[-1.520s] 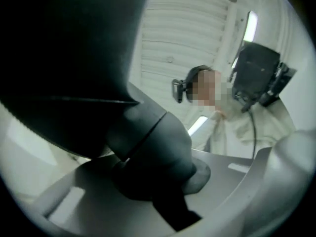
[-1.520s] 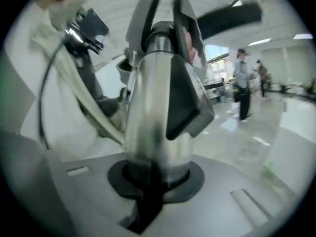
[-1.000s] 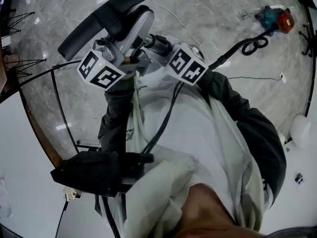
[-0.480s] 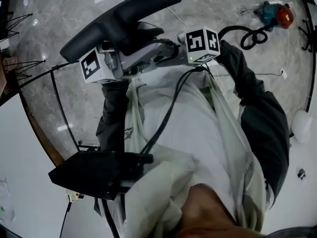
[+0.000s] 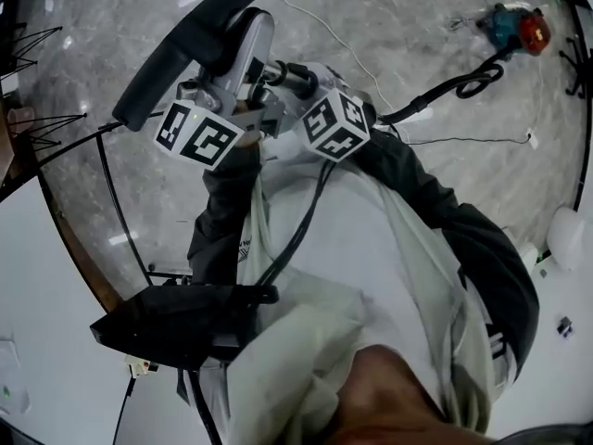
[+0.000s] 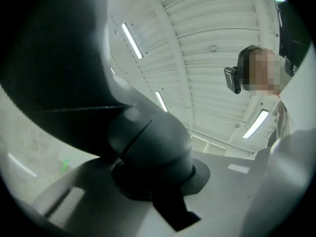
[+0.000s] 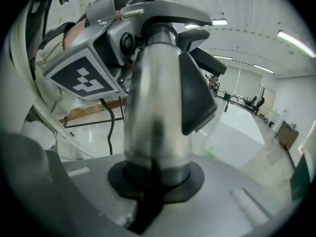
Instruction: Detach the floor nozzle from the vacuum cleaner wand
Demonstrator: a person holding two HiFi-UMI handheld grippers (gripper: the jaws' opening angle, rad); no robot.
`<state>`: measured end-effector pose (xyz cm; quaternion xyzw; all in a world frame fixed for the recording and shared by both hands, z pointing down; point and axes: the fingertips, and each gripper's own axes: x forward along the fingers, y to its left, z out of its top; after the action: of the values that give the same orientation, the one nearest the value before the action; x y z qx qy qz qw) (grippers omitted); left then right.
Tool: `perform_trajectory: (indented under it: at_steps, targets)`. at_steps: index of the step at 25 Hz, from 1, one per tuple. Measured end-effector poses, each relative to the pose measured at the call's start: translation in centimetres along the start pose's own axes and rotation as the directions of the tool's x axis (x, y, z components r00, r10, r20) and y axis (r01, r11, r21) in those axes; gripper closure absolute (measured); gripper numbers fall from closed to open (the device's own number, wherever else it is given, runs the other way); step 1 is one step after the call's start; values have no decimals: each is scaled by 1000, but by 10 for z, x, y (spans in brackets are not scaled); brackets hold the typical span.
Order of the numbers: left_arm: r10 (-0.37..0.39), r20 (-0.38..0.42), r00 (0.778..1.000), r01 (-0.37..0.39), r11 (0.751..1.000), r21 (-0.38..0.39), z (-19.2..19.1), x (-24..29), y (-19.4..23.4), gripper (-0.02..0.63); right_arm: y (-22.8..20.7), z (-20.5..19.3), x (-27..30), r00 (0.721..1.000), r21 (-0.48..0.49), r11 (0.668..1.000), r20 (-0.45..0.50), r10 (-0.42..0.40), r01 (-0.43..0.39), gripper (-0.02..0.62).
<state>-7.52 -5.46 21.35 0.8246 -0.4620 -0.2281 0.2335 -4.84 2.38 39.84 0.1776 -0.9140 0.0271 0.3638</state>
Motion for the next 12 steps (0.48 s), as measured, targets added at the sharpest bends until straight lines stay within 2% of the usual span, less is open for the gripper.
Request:
perform_trajectory:
  at_steps: [2, 3, 4, 5, 6, 7, 8, 9, 10, 11, 12]
  targets:
    - [-43, 0, 999, 43, 999, 8, 0, 0, -3, 535, 6, 0, 1, 997, -9, 997, 14, 74, -74, 555]
    - [-108, 4, 994, 108, 994, 14, 0, -1, -11, 534, 14, 1, -2, 987, -14, 988, 34, 157, -157, 554]
    - [-213, 13, 977, 213, 977, 24, 0, -4, -24, 534, 23, 1, -8, 961, -24, 963, 60, 270, -269, 554]
    - [-357, 26, 934, 356, 933, 41, 1, -9, -44, 534, 34, 1, -19, 910, -46, 914, 85, 405, -403, 554]
    - [-512, 33, 858, 510, 858, 66, 2, -17, -68, 534, 46, 1, -33, 834, -78, 840, 99, 542, -537, 554]
    - [-639, 26, 769, 635, 767, 91, 1, -25, -91, 534, 55, -1, -49, 744, -113, 750, 100, 661, -651, 552]
    - [-719, 8, 695, 715, 691, 106, -1, -31, -108, 532, 62, -2, -63, 655, -142, 661, 94, 750, -736, 553]
    - [-753, -6, 658, 749, 654, 106, -4, -31, -116, 532, 65, -4, -72, 586, -155, 593, 89, 805, -790, 554]
    - [-751, -5, 661, 748, 657, 92, -4, -27, -115, 532, 64, -4, -75, 554, -145, 560, 88, 828, -815, 554]
    - [-723, 8, 691, 721, 690, 70, -3, -21, -106, 533, 61, -3, -71, 562, -118, 569, 94, 822, -814, 555]
    - [-680, 24, 733, 678, 733, 47, 0, -14, -94, 534, 59, -1, -63, 601, -83, 609, 103, 792, -789, 555]
